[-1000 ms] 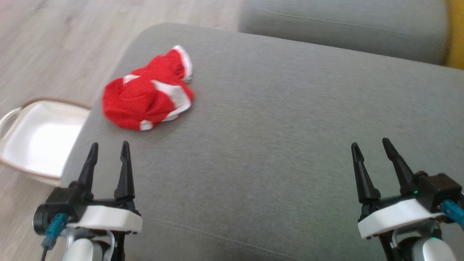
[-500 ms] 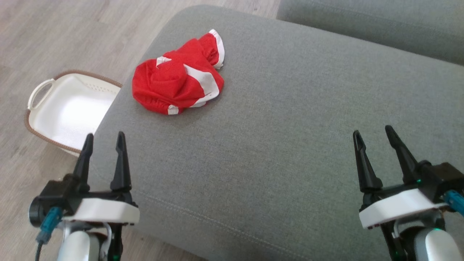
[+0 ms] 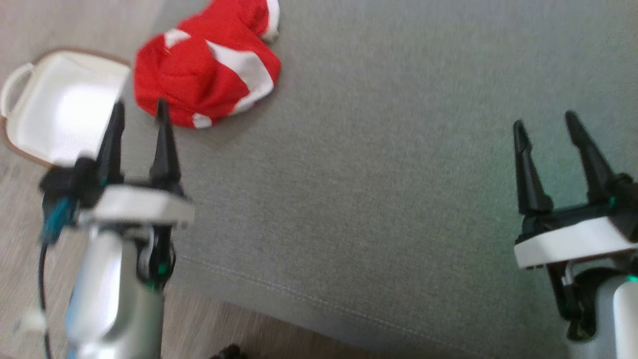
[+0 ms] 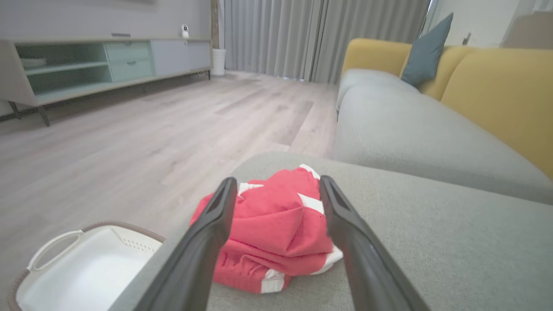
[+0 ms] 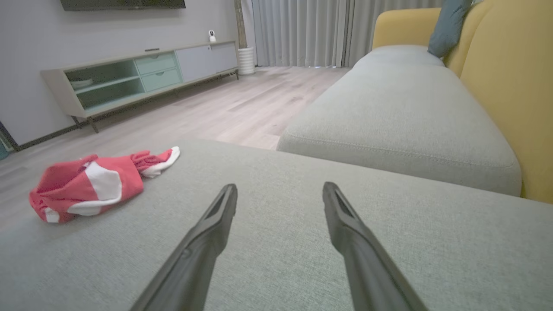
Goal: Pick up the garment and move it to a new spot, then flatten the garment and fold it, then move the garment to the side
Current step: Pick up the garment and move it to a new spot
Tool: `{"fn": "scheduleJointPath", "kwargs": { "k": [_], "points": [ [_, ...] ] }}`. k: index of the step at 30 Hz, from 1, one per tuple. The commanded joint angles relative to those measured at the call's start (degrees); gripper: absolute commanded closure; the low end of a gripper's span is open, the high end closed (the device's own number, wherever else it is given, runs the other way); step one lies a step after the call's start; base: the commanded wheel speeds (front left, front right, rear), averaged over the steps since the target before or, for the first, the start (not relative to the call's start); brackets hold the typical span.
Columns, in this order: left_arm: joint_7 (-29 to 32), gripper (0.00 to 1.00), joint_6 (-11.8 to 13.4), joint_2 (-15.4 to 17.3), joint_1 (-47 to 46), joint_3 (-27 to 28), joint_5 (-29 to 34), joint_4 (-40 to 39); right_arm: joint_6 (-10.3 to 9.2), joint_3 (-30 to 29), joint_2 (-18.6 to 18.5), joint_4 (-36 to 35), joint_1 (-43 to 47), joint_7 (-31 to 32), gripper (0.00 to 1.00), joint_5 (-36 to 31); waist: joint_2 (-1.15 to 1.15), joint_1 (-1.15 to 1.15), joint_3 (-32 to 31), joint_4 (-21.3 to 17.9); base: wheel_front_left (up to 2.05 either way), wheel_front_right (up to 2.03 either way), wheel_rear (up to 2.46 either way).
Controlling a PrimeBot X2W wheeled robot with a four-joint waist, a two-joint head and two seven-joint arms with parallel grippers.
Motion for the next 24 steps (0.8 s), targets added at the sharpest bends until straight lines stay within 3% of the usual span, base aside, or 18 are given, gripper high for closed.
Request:
{"fn": "scheduleJointPath", "kwargs": {
  "k": [1, 8, 17, 18, 19, 20, 24],
  "points": [
    [-0.3, 0.0, -0.2, 0.8, -3.2, 1.4, 0.0, -0.4, -0.04, 1.2, -0.8, -2.5, -1.6, 0.3, 0.0, -0.5, 0.0, -0.01, 5.9, -1.6, 0.0, 0.0, 0.0],
    [-0.3, 0.0, -2.8, 1.1, -18.1, 0.5, -1.6, 21.1, -0.04, 1.1, -1.6, -3.7, -4.6, 0.8, 0.0, -1.4, 0.0, -0.01, 12.1, -3.8, 0.0, 0.0, 0.0],
    [3.1, 0.0, -4.0, 3.6, -30.1, -0.7, -3.2, 44.3, -0.04, 1.4, -1.4, -2.6, -5.4, 0.1, 0.0, -1.1, 0.0, -0.01, 12.8, -5.1, 0.0, 0.0, 0.0],
    [3.0, 0.18, -4.0, 3.8, -30.9, -0.9, -3.5, 45.5, -0.04, 1.5, -1.3, -2.3, -5.4, -0.1, 0.0, -0.9, 0.0, -0.01, 12.5, -5.2, 0.0, 0.0, 0.0],
    [2.4, 0.64, -4.1, 4.2, -31.4, -1.0, -3.6, 46.0, -0.04, 1.5, -1.3, -2.1, -5.4, -0.3, 0.0, -0.8, 0.0, -0.01, 12.2, -5.3, 0.0, 0.0, 0.0],
    [1.6, 0.98, -4.1, 4.6, -31.8, -1.2, -3.6, 46.1, -0.04, 1.5, -1.2, -1.8, -5.4, -0.5, 0.0, -0.7, 0.0, -0.01, 11.9, -5.4, 0.0, 0.0, 0.0],
    [-0.1, 1.0, -3.7, 5.9, -30.7, -0.9, -3.0, 43.7, -0.04, 1.5, -0.9, -0.5, -5.1, -1.8, 0.0, -0.2, 0.0, -0.01, 9.2, -5.8, 0.0, 0.0, 0.0]
  ]
}}
